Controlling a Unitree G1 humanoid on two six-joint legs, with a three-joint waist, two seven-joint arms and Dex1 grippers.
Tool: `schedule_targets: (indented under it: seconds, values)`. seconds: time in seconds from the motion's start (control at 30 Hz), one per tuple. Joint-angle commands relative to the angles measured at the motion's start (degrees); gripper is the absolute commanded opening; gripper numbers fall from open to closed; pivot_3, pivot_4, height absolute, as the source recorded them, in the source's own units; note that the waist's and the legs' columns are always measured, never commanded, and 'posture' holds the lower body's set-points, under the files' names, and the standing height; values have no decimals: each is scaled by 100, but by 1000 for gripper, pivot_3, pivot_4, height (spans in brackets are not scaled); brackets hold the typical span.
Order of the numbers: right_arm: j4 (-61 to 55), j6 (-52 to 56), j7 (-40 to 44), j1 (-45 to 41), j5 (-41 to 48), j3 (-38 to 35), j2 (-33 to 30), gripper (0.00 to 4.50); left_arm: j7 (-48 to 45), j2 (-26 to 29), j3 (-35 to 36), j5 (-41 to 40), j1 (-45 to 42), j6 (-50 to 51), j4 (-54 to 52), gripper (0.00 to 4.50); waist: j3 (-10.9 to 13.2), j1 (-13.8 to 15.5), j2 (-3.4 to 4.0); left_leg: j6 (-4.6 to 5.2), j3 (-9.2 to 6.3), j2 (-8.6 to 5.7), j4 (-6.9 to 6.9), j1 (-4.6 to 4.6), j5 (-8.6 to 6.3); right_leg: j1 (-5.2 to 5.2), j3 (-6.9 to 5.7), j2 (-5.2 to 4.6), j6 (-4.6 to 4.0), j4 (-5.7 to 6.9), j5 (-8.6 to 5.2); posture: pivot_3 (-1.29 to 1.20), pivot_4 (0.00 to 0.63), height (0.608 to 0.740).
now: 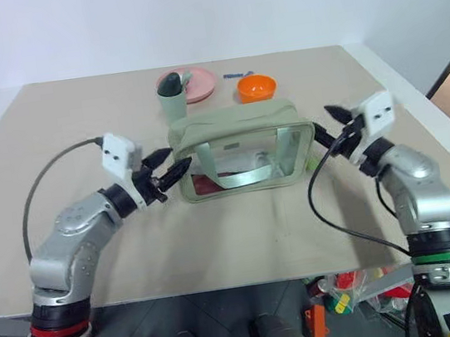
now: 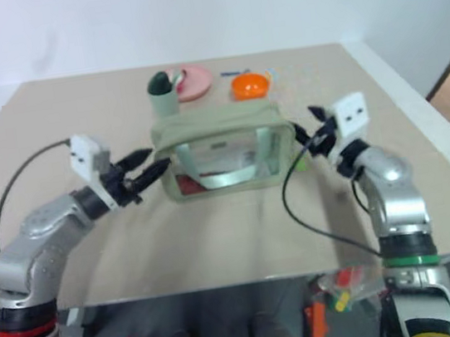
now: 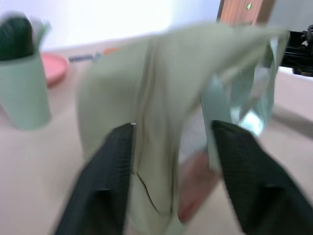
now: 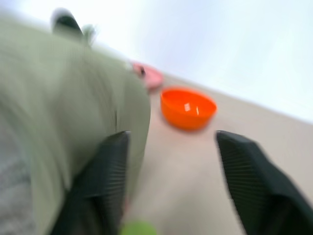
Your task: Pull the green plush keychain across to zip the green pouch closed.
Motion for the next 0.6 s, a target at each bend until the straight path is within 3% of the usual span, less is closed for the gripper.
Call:
schedule_targets:
  seconds: [0.03, 0.07, 0.27, 0.4, 0.6]
  values:
    - [-614, 389, 374, 122, 524, -259, -262, 4440, -184, 248, 452, -405, -123, 139, -100, 4203, 0, 1, 0, 0, 0, 0, -2, 2, 0, 0, 0, 0, -1, 0, 0, 0, 150, 740]
    - [-790, 492, 548, 228, 671, -277, -350, 4500, -207, 330, 546, -496, -120, 187, -121, 4462, 0, 1, 0, 0, -3, 1, -3, 0, 0, 0, -4, 0, -2, 0, -2, 0, 150, 740]
    - [-2406, 1788, 1053, 1475, 2037, -716, -894, 4500, -189, 784, 927, -439, 1042, 116, -760, 4462, -1, -5, 2, 1, -1, 6, -15, 10, -10, 2, -3, -1, -4, 2, -26, 0, 150, 740]
    - [-2837, 1898, 824, 2007, 2072, -794, -821, 4500, 116, 651, 678, 92, 1653, -284, -1019, 4462, 0, 14, -1, -2, -5, 4, -6, 4, -10, 3, -10, -5, -11, 1, -30, 0, 150, 740]
    - [-2749, 1655, 541, 1947, 1809, -657, -607, 4500, 428, 225, 332, 359, 1793, -539, -1156, 4462, 1, 11, -4, 0, 7, -10, 16, 9, -2, 10, -1, -22, -24, -3, -17, 0, 150, 740]
